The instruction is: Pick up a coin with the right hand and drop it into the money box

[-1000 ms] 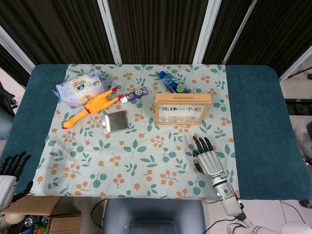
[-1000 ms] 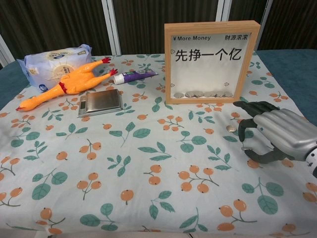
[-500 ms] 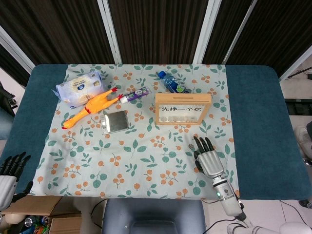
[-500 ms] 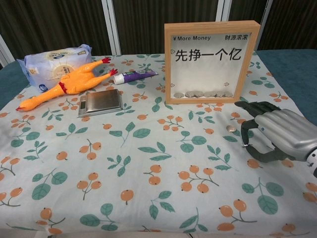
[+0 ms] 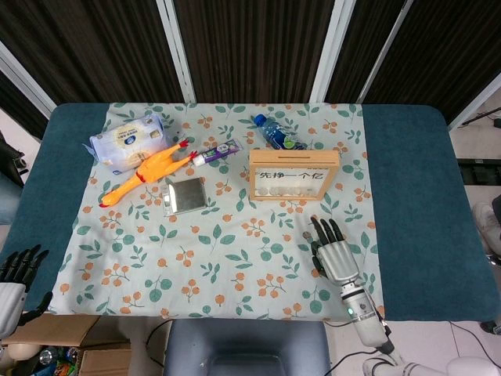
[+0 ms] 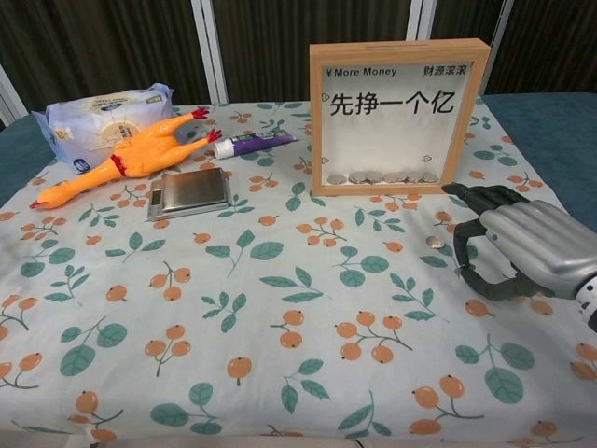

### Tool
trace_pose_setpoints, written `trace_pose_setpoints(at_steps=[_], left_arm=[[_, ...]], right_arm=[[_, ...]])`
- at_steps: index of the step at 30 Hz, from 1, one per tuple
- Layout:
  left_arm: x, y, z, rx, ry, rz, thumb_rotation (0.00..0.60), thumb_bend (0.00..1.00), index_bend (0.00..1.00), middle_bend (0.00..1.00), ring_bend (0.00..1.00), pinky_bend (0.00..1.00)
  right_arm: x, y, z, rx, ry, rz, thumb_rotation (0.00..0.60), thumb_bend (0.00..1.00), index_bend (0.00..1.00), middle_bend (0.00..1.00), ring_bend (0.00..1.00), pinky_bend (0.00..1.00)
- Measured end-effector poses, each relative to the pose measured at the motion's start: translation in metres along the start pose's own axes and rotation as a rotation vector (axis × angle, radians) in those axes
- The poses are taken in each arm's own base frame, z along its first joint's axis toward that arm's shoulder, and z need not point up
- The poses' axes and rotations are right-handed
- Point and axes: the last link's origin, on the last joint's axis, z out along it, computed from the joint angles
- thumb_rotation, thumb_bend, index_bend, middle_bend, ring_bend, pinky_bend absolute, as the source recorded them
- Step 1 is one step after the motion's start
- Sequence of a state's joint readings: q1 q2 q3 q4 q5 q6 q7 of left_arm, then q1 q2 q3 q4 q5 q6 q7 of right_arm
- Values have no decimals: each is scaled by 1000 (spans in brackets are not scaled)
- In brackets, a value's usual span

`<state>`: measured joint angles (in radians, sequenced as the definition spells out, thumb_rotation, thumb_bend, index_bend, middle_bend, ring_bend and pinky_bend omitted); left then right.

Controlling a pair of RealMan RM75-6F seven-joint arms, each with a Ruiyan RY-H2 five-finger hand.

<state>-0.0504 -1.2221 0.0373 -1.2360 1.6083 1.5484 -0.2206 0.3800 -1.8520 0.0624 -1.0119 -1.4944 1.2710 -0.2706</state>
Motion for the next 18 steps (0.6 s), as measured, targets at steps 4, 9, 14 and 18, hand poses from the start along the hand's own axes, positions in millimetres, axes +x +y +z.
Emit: trace_pose_setpoints(at_steps=[4,9,14,18], left_arm=[[0,0,0,0,2,-2,600,357,0,0,0,0],[1,0,0,0,5,-3,600,358,0,0,0,0],[4,-1,0,1,18,-6,600,357,0,0,0,0],[6,0,0,-5,24,-8,600,357,0,0,0,0]], right_arm=[[11,2,1,-6,46,29,600,581,735,108,0,0],[36,3,3,-5,119,94,600,580,743,112,0,0],[69,7,6,4,216,147,600,581,754,122,0,0],[125,12,15,11,361,203,600,580,755,123,0,0]])
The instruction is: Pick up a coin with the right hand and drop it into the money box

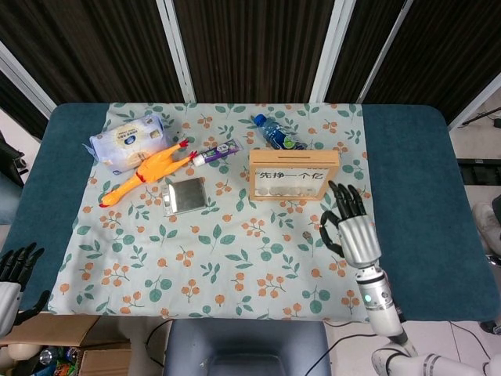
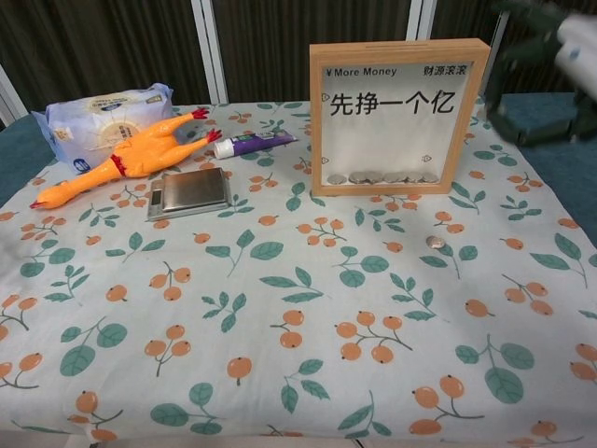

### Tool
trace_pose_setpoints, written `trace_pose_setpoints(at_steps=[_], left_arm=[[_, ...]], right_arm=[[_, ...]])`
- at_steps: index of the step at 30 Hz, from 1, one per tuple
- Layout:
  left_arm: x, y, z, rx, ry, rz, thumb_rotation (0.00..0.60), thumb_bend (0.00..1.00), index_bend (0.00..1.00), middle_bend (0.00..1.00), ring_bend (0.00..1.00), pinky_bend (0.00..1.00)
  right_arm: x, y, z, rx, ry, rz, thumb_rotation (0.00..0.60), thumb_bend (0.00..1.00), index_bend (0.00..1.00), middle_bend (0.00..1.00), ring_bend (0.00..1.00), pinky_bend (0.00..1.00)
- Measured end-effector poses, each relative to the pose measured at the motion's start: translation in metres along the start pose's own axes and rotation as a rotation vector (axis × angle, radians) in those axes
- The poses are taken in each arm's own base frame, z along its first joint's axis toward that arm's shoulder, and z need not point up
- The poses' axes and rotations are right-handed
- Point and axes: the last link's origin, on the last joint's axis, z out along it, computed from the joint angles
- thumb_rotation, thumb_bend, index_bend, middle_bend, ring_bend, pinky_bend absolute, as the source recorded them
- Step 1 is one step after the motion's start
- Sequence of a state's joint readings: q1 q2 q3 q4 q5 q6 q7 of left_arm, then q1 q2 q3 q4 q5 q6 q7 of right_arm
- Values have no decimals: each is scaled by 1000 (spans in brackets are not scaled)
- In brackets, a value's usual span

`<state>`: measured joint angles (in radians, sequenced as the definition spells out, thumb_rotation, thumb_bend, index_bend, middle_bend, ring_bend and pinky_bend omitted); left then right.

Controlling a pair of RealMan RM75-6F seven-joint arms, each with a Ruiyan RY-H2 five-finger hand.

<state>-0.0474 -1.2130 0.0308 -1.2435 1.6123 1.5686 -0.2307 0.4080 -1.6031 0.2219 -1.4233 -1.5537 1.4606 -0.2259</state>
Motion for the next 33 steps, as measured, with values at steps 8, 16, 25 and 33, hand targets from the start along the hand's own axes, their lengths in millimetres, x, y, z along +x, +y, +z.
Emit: trace_pose_setpoints(at_steps=[8,16,25,33], left_arm=[[3,3,0,-6,4,5,600,357,0,0,0,0],[2,4,1,-10,-3,0,600,356,0,0,0,0],[2,4,2,-11,-5,0,600,356,0,0,0,0],[0,1,1,-1,-14,-3,600,357,0,0,0,0]], right_arm=[[86,-18,88,8,138,1,600,582,767,123,0,0],[73,-28,155,3,-9,-144,600,581,764,123,0,0],[55,-32,178,4,-110,-225,600,581,767,123,0,0],[46,-28,184,-11,-171,-278,600,580,768,123,0,0]])
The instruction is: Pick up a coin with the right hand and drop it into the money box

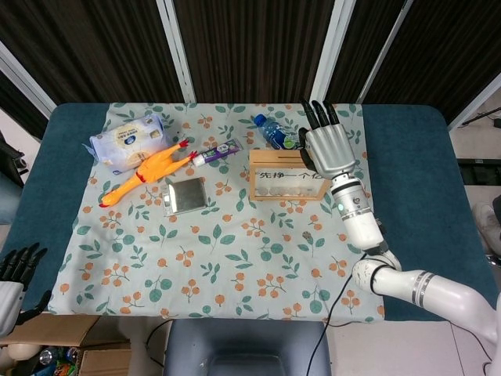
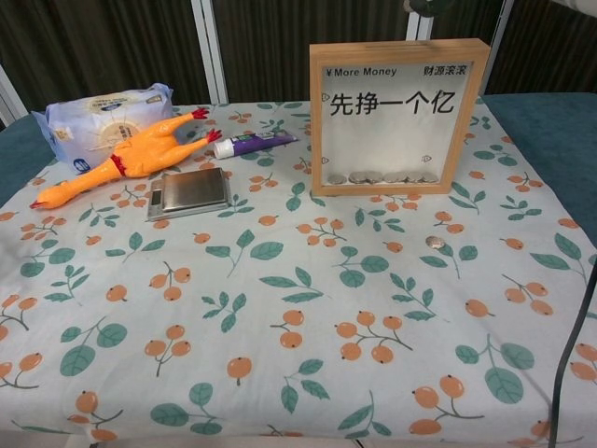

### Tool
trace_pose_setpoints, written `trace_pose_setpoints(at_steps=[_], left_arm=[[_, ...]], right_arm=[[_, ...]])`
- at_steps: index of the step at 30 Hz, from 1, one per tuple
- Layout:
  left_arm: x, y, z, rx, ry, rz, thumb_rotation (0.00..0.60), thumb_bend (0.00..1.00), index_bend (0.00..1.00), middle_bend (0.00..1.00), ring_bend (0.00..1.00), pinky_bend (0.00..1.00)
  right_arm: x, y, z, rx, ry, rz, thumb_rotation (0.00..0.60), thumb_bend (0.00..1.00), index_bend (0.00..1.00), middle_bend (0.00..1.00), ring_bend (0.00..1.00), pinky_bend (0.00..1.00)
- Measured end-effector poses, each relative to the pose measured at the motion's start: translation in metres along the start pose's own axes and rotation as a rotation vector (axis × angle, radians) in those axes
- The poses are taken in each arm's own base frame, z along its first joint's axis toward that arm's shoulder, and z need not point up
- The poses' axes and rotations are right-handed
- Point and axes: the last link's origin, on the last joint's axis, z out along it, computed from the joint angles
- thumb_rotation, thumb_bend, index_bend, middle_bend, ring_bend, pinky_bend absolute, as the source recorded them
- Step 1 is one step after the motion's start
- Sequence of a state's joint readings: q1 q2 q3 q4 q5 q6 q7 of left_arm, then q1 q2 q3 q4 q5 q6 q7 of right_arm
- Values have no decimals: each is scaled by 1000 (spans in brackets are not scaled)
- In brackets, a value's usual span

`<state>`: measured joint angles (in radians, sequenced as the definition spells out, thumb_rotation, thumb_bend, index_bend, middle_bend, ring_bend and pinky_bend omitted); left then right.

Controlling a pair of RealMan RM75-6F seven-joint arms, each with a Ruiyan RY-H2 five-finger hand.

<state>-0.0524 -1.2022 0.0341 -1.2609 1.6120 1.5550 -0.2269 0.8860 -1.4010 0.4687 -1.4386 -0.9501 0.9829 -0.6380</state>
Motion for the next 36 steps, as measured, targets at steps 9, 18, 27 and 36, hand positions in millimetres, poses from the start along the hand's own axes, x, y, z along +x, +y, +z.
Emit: trace_pose_setpoints(at_steps=[9,18,27,36], left_arm=[[-1,-4,1,10,-4,-4,600,355,0,0,0,0],[-1,-3,1,11,-3,-2,600,356,0,0,0,0],[-1,-5,1,17,-3,1,600,358,0,0,0,0],[0,-6,1,16,2,-2,600,356,0,0,0,0]], right_arm=[[-15,0,3,-7,-73,-23,600,581,769,123,0,0],[-19,-1,2,-8,-91,-29,600,581,760,123,0,0],[-22,-4,2,-9,-109,-31,600,533,176,105,0,0],[-7,-5,-7,5,-30,16,600,465,0,11,0,0]])
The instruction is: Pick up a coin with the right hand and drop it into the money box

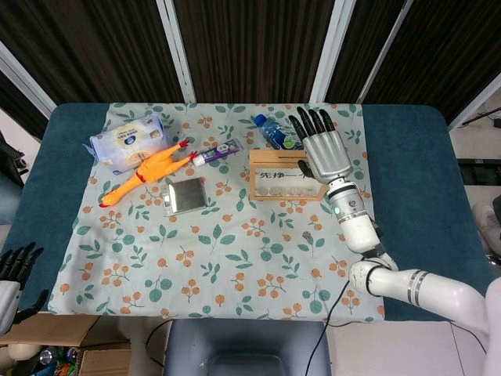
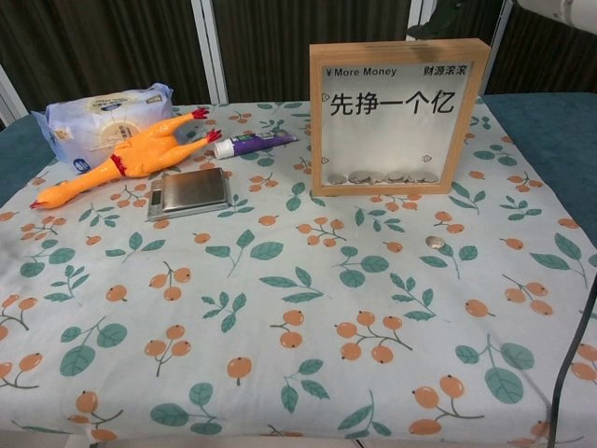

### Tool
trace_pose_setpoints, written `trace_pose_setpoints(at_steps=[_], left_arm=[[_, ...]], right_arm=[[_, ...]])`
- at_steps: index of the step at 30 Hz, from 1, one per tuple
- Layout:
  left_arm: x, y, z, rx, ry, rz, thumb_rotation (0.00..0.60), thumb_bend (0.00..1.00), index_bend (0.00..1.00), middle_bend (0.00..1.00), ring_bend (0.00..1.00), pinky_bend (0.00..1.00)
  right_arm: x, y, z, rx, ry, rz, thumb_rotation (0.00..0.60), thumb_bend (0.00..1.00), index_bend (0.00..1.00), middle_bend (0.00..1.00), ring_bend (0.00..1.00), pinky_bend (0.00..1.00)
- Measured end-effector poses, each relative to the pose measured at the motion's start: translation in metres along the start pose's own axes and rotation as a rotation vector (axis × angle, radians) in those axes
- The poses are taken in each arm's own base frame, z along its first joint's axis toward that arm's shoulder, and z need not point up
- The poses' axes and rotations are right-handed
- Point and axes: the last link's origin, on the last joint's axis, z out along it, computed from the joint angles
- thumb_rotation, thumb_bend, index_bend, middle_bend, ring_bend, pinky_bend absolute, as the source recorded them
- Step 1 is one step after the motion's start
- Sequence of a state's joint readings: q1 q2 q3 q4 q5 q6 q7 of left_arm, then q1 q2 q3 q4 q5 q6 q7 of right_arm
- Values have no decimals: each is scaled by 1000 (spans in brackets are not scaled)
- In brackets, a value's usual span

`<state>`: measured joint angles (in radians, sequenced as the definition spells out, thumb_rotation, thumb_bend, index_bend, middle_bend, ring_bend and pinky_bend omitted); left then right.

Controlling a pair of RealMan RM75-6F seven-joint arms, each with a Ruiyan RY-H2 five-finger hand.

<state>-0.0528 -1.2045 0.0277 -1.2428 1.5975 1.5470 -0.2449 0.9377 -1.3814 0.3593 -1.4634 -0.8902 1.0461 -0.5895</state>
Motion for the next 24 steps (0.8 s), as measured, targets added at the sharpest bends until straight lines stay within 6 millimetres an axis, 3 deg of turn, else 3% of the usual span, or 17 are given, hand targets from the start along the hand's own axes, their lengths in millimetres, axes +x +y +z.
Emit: trace_pose_setpoints(at_steps=[5,9,16,24], left_arm=[[0,0,1,-1,3,-4,600,356,0,0,0,0],[-1,2,2,-2,8,-11,600,359,0,0,0,0],[-3,4,3,-19,4,-11,600,361,0,0,0,0],[-8,5,-1,-24,-11,-12,600,360,0,0,0,0]], right_arm=[[11,2,-31,52,98,23,600,464,0,8,0,0],[5,14,-74,71,165,17,600,464,0,3,0,0],[-33,40,-168,98,176,21,600,463,0,0,0,0],[-97,59,-204,45,88,-15,600,462,0,0,0,0]])
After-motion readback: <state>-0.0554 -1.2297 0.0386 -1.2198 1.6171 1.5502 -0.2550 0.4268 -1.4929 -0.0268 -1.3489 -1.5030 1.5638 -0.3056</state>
